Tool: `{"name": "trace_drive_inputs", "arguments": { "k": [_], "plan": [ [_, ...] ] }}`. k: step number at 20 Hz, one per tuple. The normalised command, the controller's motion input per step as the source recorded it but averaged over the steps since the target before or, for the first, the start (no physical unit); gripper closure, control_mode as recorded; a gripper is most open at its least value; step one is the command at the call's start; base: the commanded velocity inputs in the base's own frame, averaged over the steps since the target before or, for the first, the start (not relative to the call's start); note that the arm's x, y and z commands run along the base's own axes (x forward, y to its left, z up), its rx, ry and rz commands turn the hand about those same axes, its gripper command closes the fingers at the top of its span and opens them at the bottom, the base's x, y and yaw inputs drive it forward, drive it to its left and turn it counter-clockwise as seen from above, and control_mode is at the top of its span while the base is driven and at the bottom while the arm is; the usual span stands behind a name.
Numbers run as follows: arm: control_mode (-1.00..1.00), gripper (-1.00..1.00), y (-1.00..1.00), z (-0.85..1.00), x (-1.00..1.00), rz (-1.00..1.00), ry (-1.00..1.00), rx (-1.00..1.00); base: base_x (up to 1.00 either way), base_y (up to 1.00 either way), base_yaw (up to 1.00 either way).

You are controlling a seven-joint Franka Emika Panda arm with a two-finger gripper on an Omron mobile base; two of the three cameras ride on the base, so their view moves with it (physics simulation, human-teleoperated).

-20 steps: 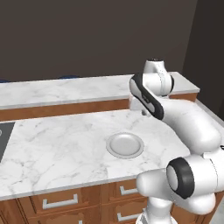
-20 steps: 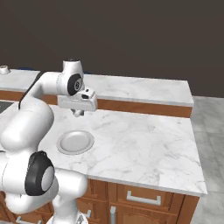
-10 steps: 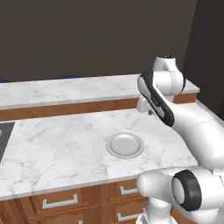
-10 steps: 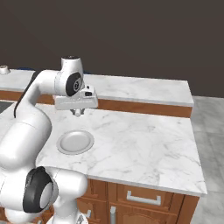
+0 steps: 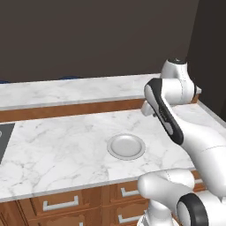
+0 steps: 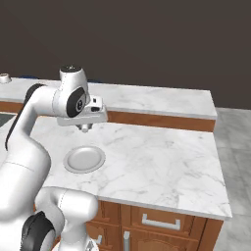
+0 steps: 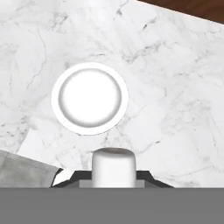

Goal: Pick up the marshmallow and place it in the cup of hot chocolate on the dining counter.

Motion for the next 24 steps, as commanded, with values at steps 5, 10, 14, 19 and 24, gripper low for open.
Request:
{"name": "trace_drive_inputs", "arguments": {
  "k": [5, 10, 14, 19, 24],
  "plan": [
    [-1.00, 1.00, 0.01, 0.00, -0.09, -0.10, -0.12, 0.00, 0.00, 0.00, 0.00],
    [1.00, 1.00, 0.00, 0.00, 0.00, 0.00, 0.00, 0.00, -0.18, -0.03, -0.02],
    [1.00, 1.00, 0.00, 0.00, 0.00, 0.00, 0.00, 0.00, -0.97, -0.67, -0.21],
    [1.00, 1.00, 0.00, 0.00, 0.00, 0.00, 0.00, 0.00, -0.73, -0.99, -0.15],
    [1.00, 1.00, 0.00, 0.00, 0.00, 0.00, 0.00, 0.00, -0.01, -1.00, 0.01]
  ]
}}
